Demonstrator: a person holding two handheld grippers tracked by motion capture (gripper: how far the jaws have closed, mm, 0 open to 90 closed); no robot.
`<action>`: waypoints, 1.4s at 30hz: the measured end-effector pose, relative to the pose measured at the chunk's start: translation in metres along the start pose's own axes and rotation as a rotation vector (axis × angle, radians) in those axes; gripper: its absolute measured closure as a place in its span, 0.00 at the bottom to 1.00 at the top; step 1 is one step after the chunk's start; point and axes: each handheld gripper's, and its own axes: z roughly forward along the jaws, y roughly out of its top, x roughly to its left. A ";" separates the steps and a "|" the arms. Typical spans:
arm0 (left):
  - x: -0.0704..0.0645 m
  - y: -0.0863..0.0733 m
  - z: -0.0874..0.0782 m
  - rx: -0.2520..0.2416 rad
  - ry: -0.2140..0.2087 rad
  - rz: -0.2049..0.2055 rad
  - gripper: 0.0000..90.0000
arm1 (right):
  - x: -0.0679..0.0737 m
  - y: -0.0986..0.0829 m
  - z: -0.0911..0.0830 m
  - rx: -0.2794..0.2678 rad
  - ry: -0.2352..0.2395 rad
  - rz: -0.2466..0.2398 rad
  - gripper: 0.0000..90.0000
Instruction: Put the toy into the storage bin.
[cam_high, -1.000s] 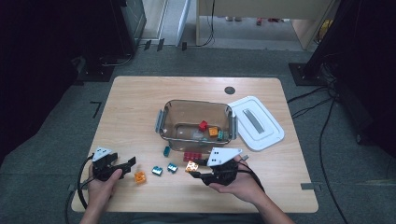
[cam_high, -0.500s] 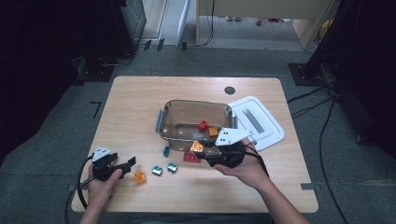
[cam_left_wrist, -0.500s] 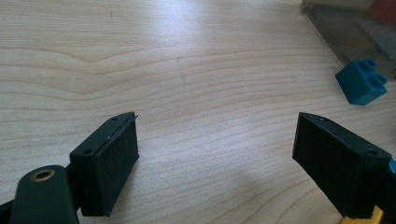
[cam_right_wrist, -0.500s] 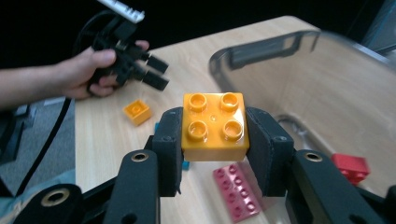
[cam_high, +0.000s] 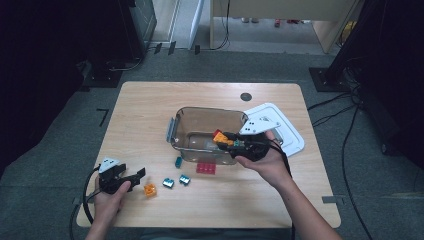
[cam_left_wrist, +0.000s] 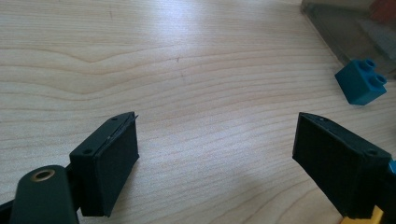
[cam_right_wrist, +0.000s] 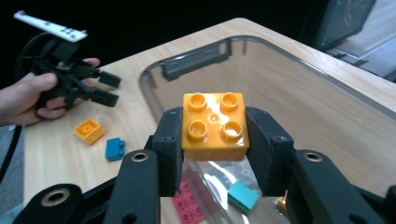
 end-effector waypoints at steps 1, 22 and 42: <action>0.000 0.000 0.000 0.000 0.000 0.001 0.16 | -0.003 0.000 0.001 -0.002 -0.005 0.010 0.66; 0.000 0.000 0.000 0.002 -0.001 0.002 0.16 | -0.042 0.000 0.025 0.093 -0.114 0.101 0.66; 0.000 0.000 0.000 0.002 -0.002 0.003 0.16 | -0.044 -0.004 0.032 0.164 -0.129 0.114 0.58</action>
